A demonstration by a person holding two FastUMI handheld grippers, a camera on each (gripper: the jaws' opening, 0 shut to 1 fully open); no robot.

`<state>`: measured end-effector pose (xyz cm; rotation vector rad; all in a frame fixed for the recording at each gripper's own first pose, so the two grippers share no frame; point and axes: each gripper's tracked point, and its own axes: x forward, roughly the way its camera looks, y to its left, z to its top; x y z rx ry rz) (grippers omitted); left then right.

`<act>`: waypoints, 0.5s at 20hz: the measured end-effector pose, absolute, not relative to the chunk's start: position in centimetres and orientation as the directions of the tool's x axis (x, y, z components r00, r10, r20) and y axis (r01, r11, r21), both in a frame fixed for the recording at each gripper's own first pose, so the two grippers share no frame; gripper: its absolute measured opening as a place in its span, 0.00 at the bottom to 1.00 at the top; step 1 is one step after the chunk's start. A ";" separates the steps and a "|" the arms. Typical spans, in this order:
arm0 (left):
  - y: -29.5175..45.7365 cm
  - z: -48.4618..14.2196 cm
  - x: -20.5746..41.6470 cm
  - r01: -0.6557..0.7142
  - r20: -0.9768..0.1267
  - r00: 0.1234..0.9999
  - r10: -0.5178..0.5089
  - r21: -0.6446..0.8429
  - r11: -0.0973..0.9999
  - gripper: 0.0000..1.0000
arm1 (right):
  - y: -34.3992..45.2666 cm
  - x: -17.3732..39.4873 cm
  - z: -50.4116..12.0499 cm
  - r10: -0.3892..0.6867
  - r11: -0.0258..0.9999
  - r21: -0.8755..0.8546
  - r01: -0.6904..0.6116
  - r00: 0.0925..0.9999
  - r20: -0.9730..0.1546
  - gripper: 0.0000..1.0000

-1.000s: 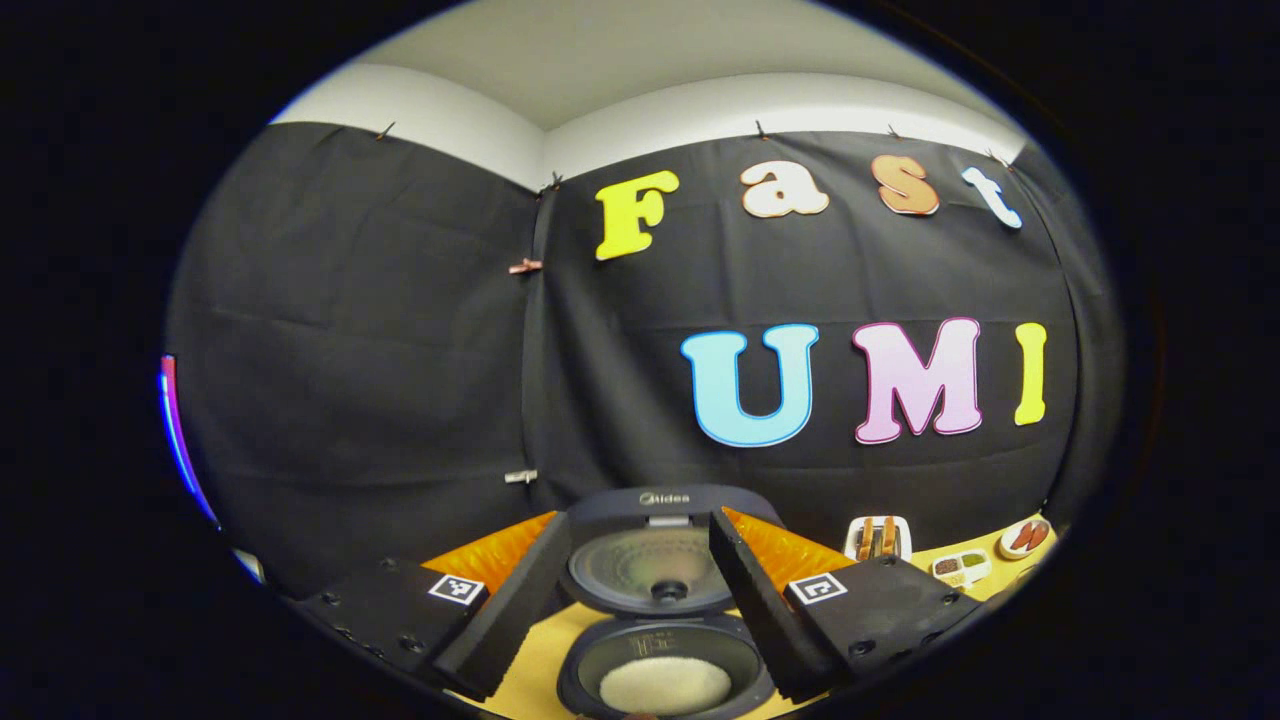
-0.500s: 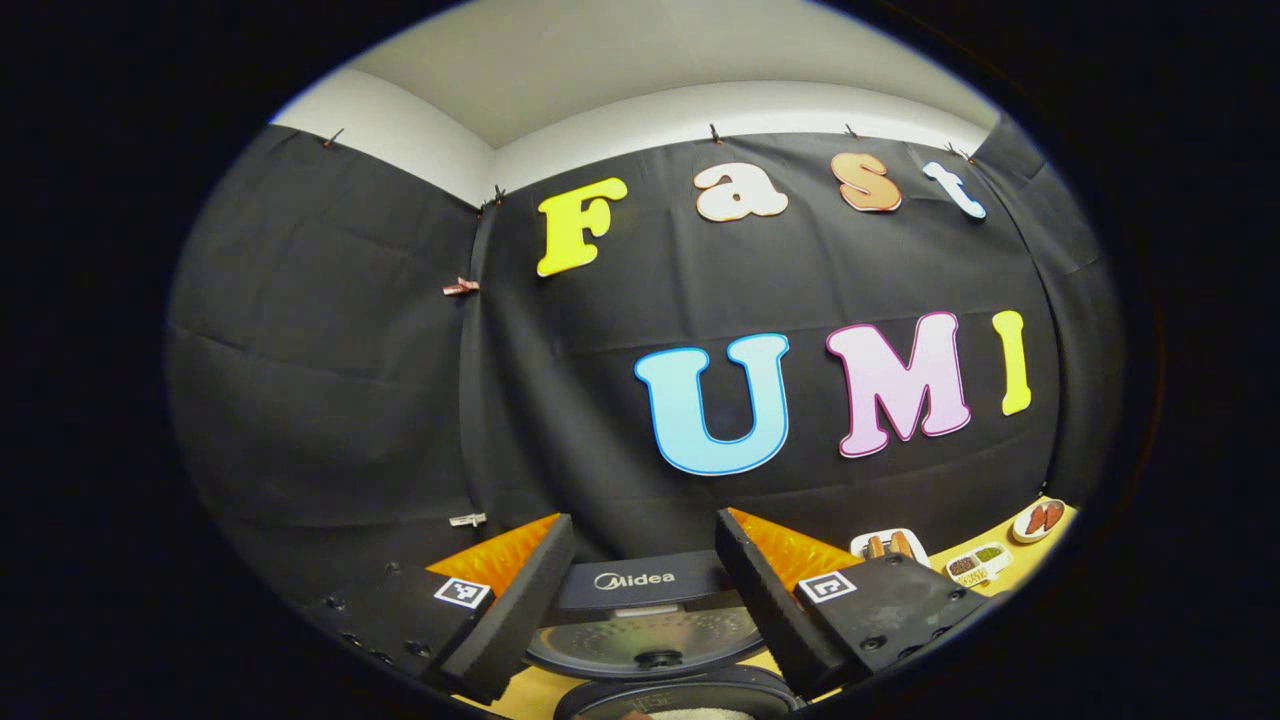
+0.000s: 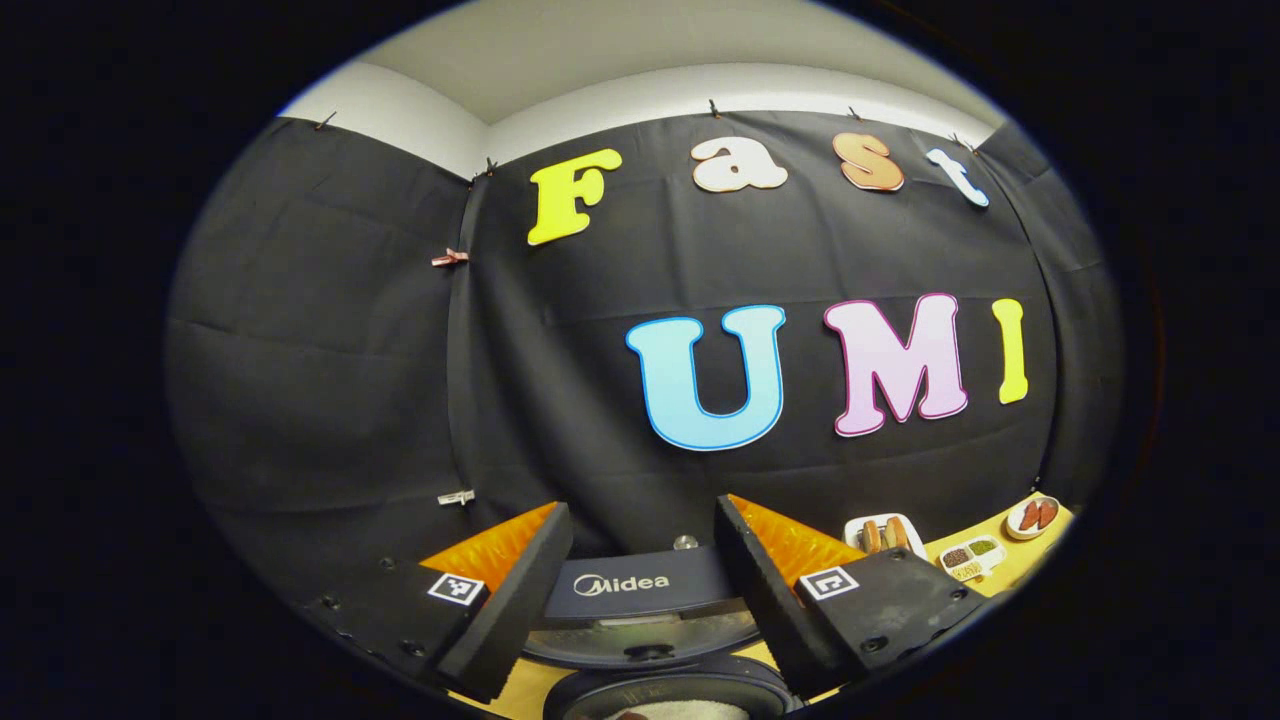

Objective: Close the left gripper, press the button to open the rice cooker; take a wooden spoon from the chopstick holder with the right hand, scoop a spoonful of rice and pour it into the rice cooker, then put the wooden spoon back into the chopstick holder.

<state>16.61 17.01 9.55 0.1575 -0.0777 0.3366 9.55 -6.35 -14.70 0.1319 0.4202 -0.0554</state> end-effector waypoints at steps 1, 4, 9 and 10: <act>16.6 9.2 15.9 -0.332 0.081 0.943 0.324 0.131 0.934 0.99 | -6.0 9.7 -15.0 -0.018 0.989 0.124 0.076 0.911 -0.413 0.99; 15.7 7.7 13.5 -0.335 -0.001 0.942 0.336 0.086 0.938 0.99 | -5.1 10.0 -15.6 0.006 0.989 0.135 0.056 0.906 -0.424 0.99; 14.0 4.3 9.8 -0.345 -0.142 0.927 0.347 0.036 0.938 1.00 | -3.2 10.1 -16.8 0.056 0.991 0.133 0.003 0.897 -0.438 0.99; 13.6 3.6 9.1 -0.345 -0.157 0.925 0.347 0.037 0.938 1.00 | -2.7 10.0 -17.1 0.069 0.991 0.137 -0.008 0.893 -0.445 0.99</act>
